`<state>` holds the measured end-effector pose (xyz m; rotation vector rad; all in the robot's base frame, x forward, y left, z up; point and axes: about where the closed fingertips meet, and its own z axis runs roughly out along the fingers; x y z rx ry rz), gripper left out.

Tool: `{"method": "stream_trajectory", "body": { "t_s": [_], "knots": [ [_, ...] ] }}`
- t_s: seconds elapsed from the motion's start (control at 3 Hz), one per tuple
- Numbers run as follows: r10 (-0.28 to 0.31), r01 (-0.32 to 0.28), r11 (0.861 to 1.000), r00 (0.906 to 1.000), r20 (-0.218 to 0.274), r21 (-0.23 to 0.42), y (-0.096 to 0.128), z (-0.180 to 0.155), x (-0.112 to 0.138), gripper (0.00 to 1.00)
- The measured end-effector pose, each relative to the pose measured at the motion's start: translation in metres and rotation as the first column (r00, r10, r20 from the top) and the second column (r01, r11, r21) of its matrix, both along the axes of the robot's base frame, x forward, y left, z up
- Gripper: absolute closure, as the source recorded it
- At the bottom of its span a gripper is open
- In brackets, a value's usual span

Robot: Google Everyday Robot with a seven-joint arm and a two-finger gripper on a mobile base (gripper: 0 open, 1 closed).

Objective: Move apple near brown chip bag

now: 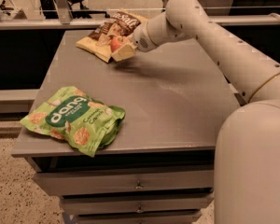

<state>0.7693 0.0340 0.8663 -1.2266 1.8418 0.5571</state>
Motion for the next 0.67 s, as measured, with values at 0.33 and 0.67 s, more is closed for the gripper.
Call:
{"method": "stream_trajectory", "body": {
  "t_s": [0.33,0.67],
  "knots": [
    [-0.006,0.006,1.0,1.0,0.004,-0.022,0.0012,-0.0066,0.0067,0.62],
    [-0.012,0.012,0.999,0.9999,0.007,-0.035,-0.0006,-0.0126,0.0111,0.39]
  ]
}}
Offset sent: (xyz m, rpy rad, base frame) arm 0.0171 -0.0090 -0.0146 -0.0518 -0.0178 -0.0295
